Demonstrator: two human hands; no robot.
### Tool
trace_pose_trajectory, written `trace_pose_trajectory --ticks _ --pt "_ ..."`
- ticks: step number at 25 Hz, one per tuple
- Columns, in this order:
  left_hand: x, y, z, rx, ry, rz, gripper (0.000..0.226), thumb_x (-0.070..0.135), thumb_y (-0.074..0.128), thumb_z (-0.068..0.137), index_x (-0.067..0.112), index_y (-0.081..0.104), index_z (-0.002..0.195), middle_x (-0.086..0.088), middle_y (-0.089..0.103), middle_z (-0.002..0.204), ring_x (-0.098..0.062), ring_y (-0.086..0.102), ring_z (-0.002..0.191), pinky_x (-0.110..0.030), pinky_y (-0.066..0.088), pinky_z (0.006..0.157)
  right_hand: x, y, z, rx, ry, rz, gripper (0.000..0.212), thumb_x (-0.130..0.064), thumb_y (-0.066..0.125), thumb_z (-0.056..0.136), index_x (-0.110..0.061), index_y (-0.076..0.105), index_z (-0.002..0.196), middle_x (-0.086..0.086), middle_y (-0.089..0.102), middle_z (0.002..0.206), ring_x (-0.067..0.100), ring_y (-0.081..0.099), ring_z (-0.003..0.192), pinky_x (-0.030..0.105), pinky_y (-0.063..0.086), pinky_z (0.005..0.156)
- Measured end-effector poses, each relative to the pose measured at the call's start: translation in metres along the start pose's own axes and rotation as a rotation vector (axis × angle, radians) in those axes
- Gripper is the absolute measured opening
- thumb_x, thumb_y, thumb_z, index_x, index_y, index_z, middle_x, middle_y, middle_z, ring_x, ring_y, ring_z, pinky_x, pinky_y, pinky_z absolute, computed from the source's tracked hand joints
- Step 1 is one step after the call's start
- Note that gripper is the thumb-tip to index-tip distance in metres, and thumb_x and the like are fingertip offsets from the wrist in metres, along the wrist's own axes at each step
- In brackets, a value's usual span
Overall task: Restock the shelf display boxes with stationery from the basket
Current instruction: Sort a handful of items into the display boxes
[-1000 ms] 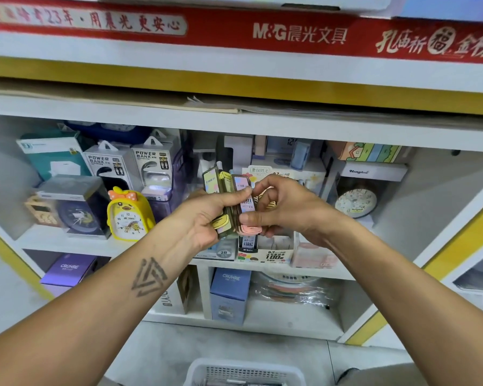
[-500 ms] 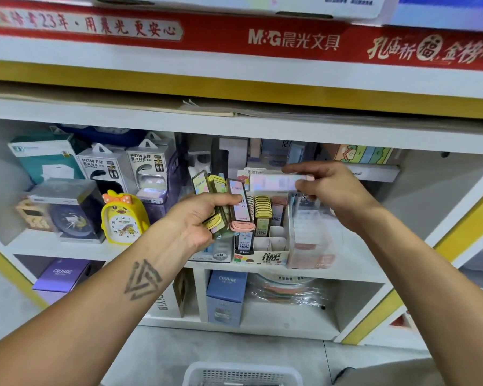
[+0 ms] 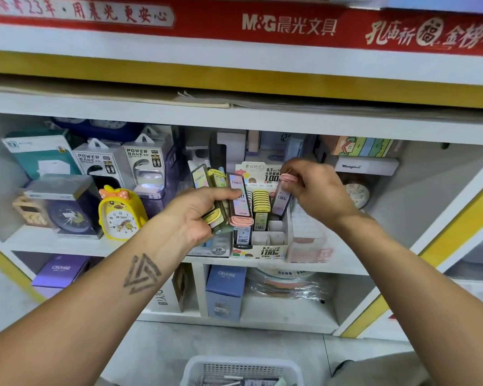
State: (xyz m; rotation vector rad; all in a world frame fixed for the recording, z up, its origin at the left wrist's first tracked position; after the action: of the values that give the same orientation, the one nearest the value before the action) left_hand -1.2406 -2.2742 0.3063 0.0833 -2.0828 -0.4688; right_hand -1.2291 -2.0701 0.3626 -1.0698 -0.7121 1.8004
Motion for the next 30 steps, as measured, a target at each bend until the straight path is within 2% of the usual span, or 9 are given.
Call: trace_pose_trajectory --ticks 5,8,10,12,14,17,21,26,30 --pt "-0.001 0.004 -0.001 -0.019 0.026 -0.002 0.040 -0.007 0.072 0.077 0.000 0.068 0.117 -0.023 0.074 0.096 -0.030 0.075 0.070 -0.045 0.061 0.054 -0.005 0.017 -0.001 -0.019 -0.142 -0.125 0.009 -0.021 0.064 0.096 -0.013 0.068 0.092 0.002 0.064 0.084 0.024 0.061 0.076 0.041 0.051 0.066" --pt "-0.003 0.006 -0.001 -0.037 0.026 -0.010 0.044 -0.007 0.073 0.075 -0.001 0.067 0.118 -0.023 0.074 0.098 -0.031 0.075 0.074 -0.048 0.061 0.057 -0.001 0.030 -0.004 -0.105 -0.133 -0.264 0.015 -0.017 0.062 0.097 -0.010 0.074 0.102 0.007 0.061 0.098 0.029 0.062 0.084 0.042 0.052 0.068" --pt "-0.002 0.006 -0.001 -0.042 0.030 -0.023 0.044 -0.007 0.074 0.073 -0.001 0.067 0.117 -0.022 0.075 0.094 -0.030 0.075 0.072 -0.047 0.061 0.055 -0.002 0.026 -0.002 -0.046 -0.069 -0.248 0.019 -0.012 0.059 0.096 -0.011 0.072 0.111 0.008 0.062 0.105 0.030 0.064 0.089 0.039 0.053 0.072" --pt "-0.002 0.009 -0.001 -0.050 0.039 -0.033 0.044 -0.006 0.075 0.072 -0.001 0.068 0.115 -0.022 0.075 0.093 -0.030 0.075 0.070 -0.045 0.060 0.053 -0.002 0.021 -0.001 -0.061 0.144 0.163 0.014 -0.025 0.064 0.097 -0.016 0.071 0.104 0.004 0.070 0.090 0.020 0.066 0.079 0.031 0.050 0.066" --pt "-0.001 0.012 -0.002 -0.059 0.060 -0.043 0.048 -0.005 0.076 0.066 -0.001 0.069 0.113 -0.021 0.075 0.092 -0.030 0.074 0.069 -0.044 0.059 0.052 -0.016 0.032 -0.006 -0.282 0.344 0.675 0.034 -0.046 0.074 0.086 -0.015 0.065 0.098 0.008 0.072 0.074 0.017 0.063 0.060 0.027 0.045 0.052" --pt "-0.002 0.012 -0.001 -0.057 0.073 -0.069 0.049 -0.002 0.078 0.064 -0.001 0.069 0.112 -0.020 0.075 0.091 -0.030 0.074 0.067 -0.042 0.060 0.053 -0.041 0.043 -0.019 -0.500 0.398 0.836 0.053 -0.036 0.086 0.074 -0.007 0.056 0.108 0.014 0.073 0.074 0.021 0.061 0.054 0.026 0.045 0.044" --pt "0.001 0.011 -0.004 -0.054 0.078 -0.061 0.038 -0.006 0.071 0.079 -0.002 0.067 0.117 -0.024 0.074 0.099 -0.031 0.074 0.071 -0.039 0.061 0.056 -0.031 0.031 -0.017 -0.328 0.508 0.937 0.022 0.000 0.072 0.086 -0.006 0.062 0.105 0.011 0.073 0.078 0.020 0.066 0.061 0.027 0.054 0.050" --pt "0.002 0.004 -0.002 0.003 0.045 -0.023 0.040 -0.008 0.068 0.081 -0.003 0.065 0.120 -0.023 0.073 0.095 -0.028 0.073 0.065 -0.034 0.059 0.049 0.007 -0.005 -0.013 -0.090 0.497 0.818 0.024 0.001 0.064 0.092 -0.015 0.074 0.108 0.006 0.077 0.098 0.008 0.066 0.069 0.021 0.051 0.056" --pt "0.004 0.000 -0.002 0.026 0.040 -0.035 0.039 -0.008 0.067 0.083 -0.003 0.064 0.122 -0.024 0.072 0.102 -0.028 0.073 0.065 -0.037 0.061 0.052 0.016 -0.018 -0.011 -0.082 0.342 0.647 0.024 0.001 0.075 0.084 -0.011 0.064 0.102 0.004 0.077 0.081 0.004 0.065 0.065 0.016 0.048 0.056"
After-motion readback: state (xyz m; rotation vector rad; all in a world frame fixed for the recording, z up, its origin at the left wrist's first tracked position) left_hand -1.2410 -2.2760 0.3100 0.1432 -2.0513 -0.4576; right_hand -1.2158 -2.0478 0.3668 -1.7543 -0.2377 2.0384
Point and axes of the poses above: each hand's wrist, its own z-axis towards the middle knuckle, its own y-axis out of the palm, x = y × z, the point moved 7 cm from there along z, towards the middle knuckle
